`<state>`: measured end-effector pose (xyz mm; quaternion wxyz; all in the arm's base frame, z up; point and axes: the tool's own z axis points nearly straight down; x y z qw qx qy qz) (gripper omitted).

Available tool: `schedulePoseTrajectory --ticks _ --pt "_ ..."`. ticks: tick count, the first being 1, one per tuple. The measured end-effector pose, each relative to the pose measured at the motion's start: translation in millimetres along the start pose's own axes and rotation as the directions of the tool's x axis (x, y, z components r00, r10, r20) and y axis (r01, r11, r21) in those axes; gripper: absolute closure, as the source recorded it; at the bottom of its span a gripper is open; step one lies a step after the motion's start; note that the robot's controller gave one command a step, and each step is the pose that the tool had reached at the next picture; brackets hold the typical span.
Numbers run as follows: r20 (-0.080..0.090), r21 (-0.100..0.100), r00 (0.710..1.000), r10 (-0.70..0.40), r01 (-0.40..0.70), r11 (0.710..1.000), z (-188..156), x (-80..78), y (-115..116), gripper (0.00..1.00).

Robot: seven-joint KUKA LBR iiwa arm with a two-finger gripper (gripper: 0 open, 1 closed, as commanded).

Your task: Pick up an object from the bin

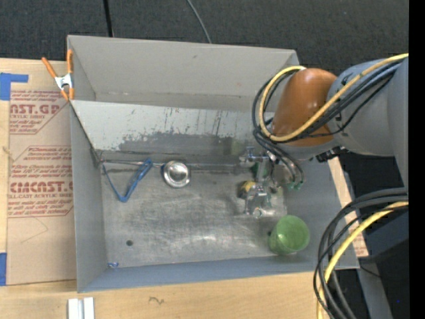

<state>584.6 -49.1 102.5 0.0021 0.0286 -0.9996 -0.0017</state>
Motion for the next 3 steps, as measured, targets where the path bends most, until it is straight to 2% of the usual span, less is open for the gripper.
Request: schedulePoseTrajectory --ticks 1,2,3 --pt "0.011 0.001 0.997 0.079 -0.079 0.997 31.7 24.1 -41.0 0.0" --pt "0.009 0.001 0.997 0.072 -0.072 0.997 29.1 22.9 -39.2 1.0" --pt "0.014 0.005 0.991 -0.134 0.134 0.991 -179.8 48.7 23.8 1.0"
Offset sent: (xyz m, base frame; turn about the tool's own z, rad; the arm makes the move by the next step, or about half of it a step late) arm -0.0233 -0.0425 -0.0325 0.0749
